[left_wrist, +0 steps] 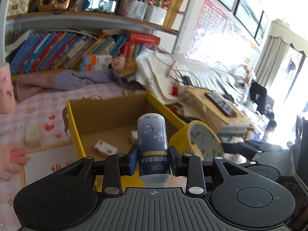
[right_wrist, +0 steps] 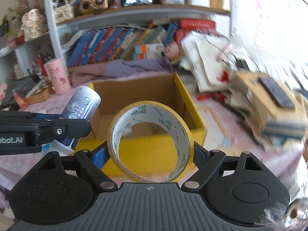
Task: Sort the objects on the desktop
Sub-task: 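Carry the lotion bottle and tape roll toward the yellow box with both grippers, then lower both held items into the yellow box and open both grippers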
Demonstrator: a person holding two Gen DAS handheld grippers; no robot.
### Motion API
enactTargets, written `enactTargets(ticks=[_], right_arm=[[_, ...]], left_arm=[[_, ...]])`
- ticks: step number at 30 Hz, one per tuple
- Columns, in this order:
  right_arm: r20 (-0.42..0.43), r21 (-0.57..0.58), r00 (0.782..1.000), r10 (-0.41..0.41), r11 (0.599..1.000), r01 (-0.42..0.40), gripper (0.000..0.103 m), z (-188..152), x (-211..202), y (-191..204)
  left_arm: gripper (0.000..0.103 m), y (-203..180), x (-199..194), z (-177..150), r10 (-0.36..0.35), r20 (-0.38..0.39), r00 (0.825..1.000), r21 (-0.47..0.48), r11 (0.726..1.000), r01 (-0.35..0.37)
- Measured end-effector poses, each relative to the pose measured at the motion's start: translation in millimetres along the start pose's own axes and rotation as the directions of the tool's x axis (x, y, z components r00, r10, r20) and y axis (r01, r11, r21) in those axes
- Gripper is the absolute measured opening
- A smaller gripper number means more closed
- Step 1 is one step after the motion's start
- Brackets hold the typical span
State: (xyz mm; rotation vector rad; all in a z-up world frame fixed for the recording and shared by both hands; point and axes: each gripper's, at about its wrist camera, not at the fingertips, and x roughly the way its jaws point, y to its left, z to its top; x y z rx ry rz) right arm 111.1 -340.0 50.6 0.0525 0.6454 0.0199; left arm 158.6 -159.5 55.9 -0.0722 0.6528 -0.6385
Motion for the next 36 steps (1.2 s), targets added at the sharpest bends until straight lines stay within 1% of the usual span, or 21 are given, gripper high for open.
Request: enactTargets(ticks=[4, 7, 11, 15, 17, 19, 21, 23, 25, 27, 29, 30, 32, 34, 36], right_arm=[[0.035, -0.091, 0.999, 0.041, 0.995, -0.037, 0.084, 20.9, 15.6, -8.6], [0.035, -0.18, 0.996, 0.078, 0.981, -0.071, 0.084, 36.8, 36.1, -13.9], [-0.024, -0.293, 0.992, 0.122, 0.948, -0.124, 0.084, 50.3, 69.7, -17.0], [-0.123, -0.396, 0.98, 0.153, 0.898, -0.19, 0.084, 55.3, 105.2, -14.5], [-0.182, -0.439, 0.97, 0.162, 0.869, -0.227, 0.084, 57.0, 122.4, -12.2], [-0.247, -0.489, 0.956, 0.156, 0.832, -0.262, 0.084, 56.7, 140.0, -9.8], [-0.309, -0.524, 0.939, 0.153, 0.796, -0.302, 0.084, 55.8, 157.0, -8.8], [-0.368, -0.557, 0.92, 0.131, 0.761, -0.331, 0.084, 55.7, 172.4, -6.0], [-0.426, -0.577, 0.896, 0.121, 0.727, -0.373, 0.085, 53.8, 184.0, -2.8], [-0.443, -0.612, 0.891, 0.104, 0.691, -0.385, 0.085, 52.8, 188.5, 2.2], [-0.475, -0.65, 0.875, 0.087, 0.636, -0.416, 0.085, 49.4, 193.6, 8.9], [-0.489, -0.655, 0.869, 0.077, 0.626, -0.424, 0.085, 47.7, 197.8, 9.4], [-0.524, -0.654, 0.849, 0.068, 0.607, -0.452, 0.085, 44.9, 205.0, 12.5], [-0.541, -0.651, 0.839, 0.059, 0.601, -0.463, 0.085, 43.4, 209.1, 13.8], [-0.55, -0.652, 0.833, 0.06, 0.592, -0.473, 0.085, 42.9, 210.1, 14.2]], left_arm=[[0.032, -0.4, 13.2, 13.9, 0.056, 0.028, 0.998, 0.009, 0.998, -0.057], [0.032, 1.6, 30.6, 20.4, 0.081, 0.003, 0.997, 0.025, 0.996, -0.081], [0.032, 8.5, 59.4, 24.9, 0.106, -0.071, 0.992, 0.034, 0.994, -0.104], [0.033, 11.3, 82.9, 25.5, 0.128, -0.134, 0.983, 0.062, 0.991, -0.121], [0.032, 13.3, 95.2, 24.2, 0.155, -0.17, 0.973, 0.089, 0.986, -0.142], [0.032, 18.2, 106.8, 22.6, 0.163, -0.218, 0.962, 0.1, 0.984, -0.144], [0.032, 21.2, 116.2, 20.4, 0.169, -0.267, 0.949, 0.108, 0.984, -0.144], [0.032, 18.2, 123.7, 18.0, 0.18, -0.295, 0.938, 0.142, 0.979, -0.143], [0.032, 15.0, 132.1, 14.7, 0.192, -0.321, 0.927, 0.175, 0.974, -0.141], [0.031, 14.8, 140.1, 10.6, 0.198, -0.351, 0.915, 0.181, 0.973, -0.141], [0.031, 16.6, 144.6, 7.0, 0.201, -0.37, 0.907, 0.172, 0.974, -0.145], [0.031, 18.0, 145.1, 5.0, 0.201, -0.377, 0.904, 0.165, 0.975, -0.148], [0.031, 20.5, 144.0, 3.5, 0.195, -0.378, 0.905, 0.145, 0.978, -0.151], [0.031, 20.8, 143.7, 2.7, 0.206, -0.373, 0.905, 0.146, 0.976, -0.162], [0.031, 20.4, 145.2, 3.0, 0.213, -0.372, 0.904, 0.146, 0.975, -0.169]])
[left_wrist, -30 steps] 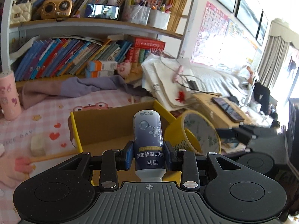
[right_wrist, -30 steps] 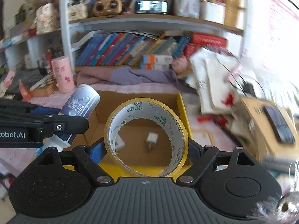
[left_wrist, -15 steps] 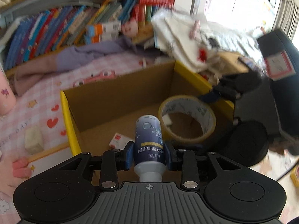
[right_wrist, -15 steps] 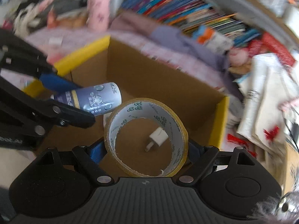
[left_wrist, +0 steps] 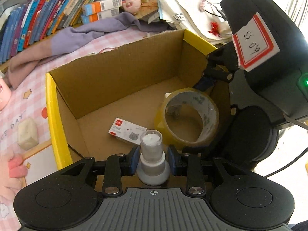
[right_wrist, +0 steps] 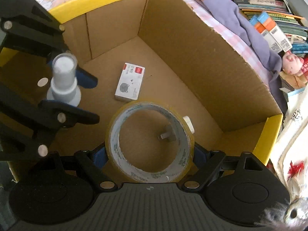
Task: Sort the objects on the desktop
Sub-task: 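Lower both held items into the yellow box and open both grippers, then lift both open grippers out of the box and move back to the table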
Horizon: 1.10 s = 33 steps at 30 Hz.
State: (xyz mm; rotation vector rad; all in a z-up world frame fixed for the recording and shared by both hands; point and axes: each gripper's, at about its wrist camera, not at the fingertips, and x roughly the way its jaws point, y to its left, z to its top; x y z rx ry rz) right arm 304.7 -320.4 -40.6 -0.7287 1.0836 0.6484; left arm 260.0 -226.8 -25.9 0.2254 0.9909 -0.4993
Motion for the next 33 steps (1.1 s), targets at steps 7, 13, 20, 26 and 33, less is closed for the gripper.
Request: enactTargets(ticks=[7, 13, 20, 26, 33], right_arm=[[0.021, -0.026, 1.0, -0.013, 1.0, 0.013, 0.086, -0.4, -6.2, 0.9], [0.086, 0.025, 0.995, -0.044, 0.999, 0.042, 0.088, -3.7, -26.3, -8.6], [0.192, 0.169, 0.973, -0.126, 0.981, 0.094, 0.088, -19.5, -71.5, -15.7], [0.259, 0.314, 0.949, -0.18, 0.945, 0.094, 0.088, -35.0, -106.3, -3.2], [0.294, 0.442, 0.922, -0.252, 0.891, 0.103, 0.088, -47.2, -128.6, 22.4]], left_arm=[[0.054, -4.2, -16.4, 0.2, 0.034, 0.078, 0.996, 0.011, 0.999, -0.035], [0.075, -1.5, -47.3, 0.6, 0.042, 0.189, 0.981, -0.029, 0.999, -0.037], [0.079, 1.0, -84.2, -8.2, 0.061, 0.302, 0.951, -0.083, 0.996, -0.038], [0.082, 2.0, -110.5, -26.7, 0.053, 0.355, 0.933, -0.091, 0.996, -0.022], [0.082, 7.9, -125.6, -47.7, 0.041, 0.371, 0.928, -0.1, 0.995, -0.005]])
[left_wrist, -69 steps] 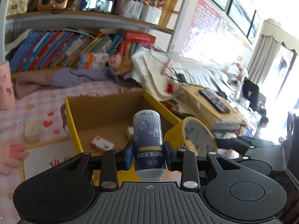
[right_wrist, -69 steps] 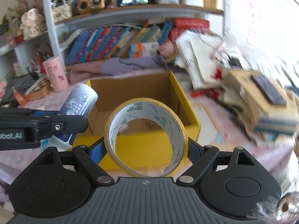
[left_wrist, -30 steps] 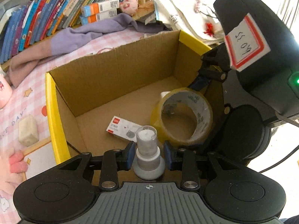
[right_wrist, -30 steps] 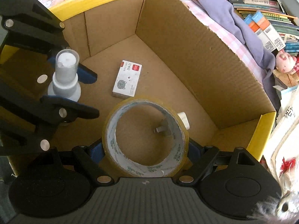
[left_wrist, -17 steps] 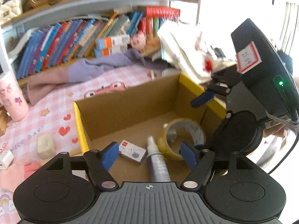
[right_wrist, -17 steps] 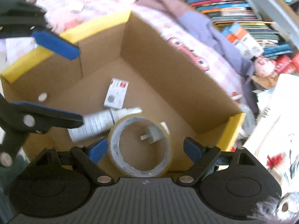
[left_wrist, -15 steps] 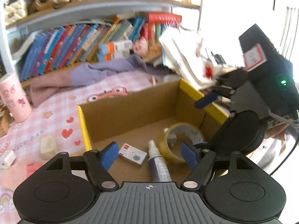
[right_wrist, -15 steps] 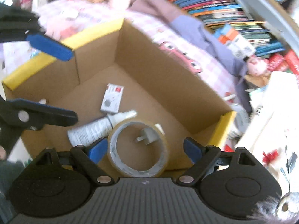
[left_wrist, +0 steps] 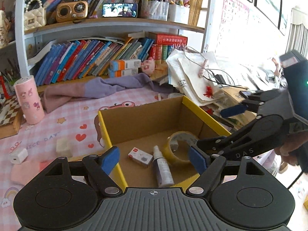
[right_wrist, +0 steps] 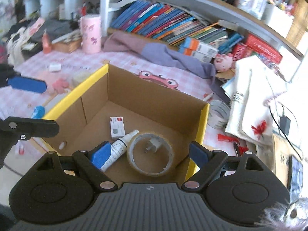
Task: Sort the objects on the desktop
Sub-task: 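Lift both open grippers out of the box and move back to the table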
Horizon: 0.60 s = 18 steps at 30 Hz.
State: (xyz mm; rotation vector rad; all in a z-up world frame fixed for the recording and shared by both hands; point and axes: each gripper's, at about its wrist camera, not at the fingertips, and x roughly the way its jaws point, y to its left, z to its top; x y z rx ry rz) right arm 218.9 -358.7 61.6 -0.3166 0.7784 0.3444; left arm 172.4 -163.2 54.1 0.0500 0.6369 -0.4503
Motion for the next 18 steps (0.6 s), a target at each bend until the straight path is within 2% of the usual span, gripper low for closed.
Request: enactTargets(ticks=[6, 11, 18], right_arm=[[0.045, 0.119, 0.996, -0.082, 0.99, 0.077, 0.088, -16.6, -22.9, 15.2], [0.073, 0.209, 0.982, -0.173, 0.966, 0.154, 0.088, -34.0, -40.5, 33.6], [0.071, 0.316, 0.971, -0.228, 0.929, 0.195, 0.087, -57.0, -57.5, 72.0]], left_arm=[[0.083, 11.4, -21.7, -13.5, 0.0, 0.02, 1.0, -0.021, 1.0, 0.001], [0.086, 19.7, -39.8, -27.8, -0.01, 0.035, 0.999, -0.023, 1.0, 0.011], [0.086, 29.2, -65.0, -53.5, -0.025, 0.024, 0.999, 0.007, 1.0, 0.025]])
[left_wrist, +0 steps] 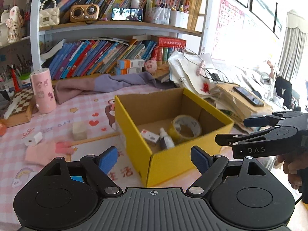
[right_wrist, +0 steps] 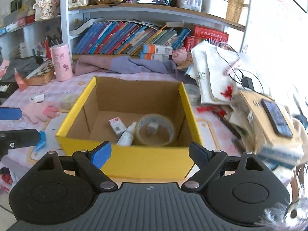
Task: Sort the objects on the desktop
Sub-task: 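Lift both open grippers out of the box and move back to the table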
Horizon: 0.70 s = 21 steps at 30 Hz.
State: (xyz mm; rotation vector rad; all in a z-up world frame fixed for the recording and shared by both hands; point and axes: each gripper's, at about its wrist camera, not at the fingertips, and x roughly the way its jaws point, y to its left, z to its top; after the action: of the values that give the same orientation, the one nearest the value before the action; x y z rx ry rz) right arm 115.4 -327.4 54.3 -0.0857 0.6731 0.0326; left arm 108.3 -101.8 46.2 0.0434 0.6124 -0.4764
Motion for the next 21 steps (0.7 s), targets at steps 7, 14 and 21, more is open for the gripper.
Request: enactTargets(ticks=[7, 14, 21], right_arm=[[-0.003, 0.08, 0.999, -0.032, 0.996, 0.032, 0.085, -31.4, -21.7, 34.3], [0.016, 0.174, 0.998, -0.061, 0.983, 0.057, 0.085, -57.2, -39.3, 72.1], [0.025, 0.151, 0.999, -0.022, 0.988, 0.018, 0.085, -78.3, -46.3, 119.2]], left_arm=[[0.086, 12.7, -27.2, -29.2, 0.018, -0.019, 1.0, 0.014, 1.0, -0.018], [0.086, 32.1, -53.3, -54.7, 0.069, -0.033, 0.997, -0.012, 0.997, -0.07], [0.086, 53.4, -73.9, -80.0, 0.126, -0.064, 0.99, -0.042, 0.991, -0.129]])
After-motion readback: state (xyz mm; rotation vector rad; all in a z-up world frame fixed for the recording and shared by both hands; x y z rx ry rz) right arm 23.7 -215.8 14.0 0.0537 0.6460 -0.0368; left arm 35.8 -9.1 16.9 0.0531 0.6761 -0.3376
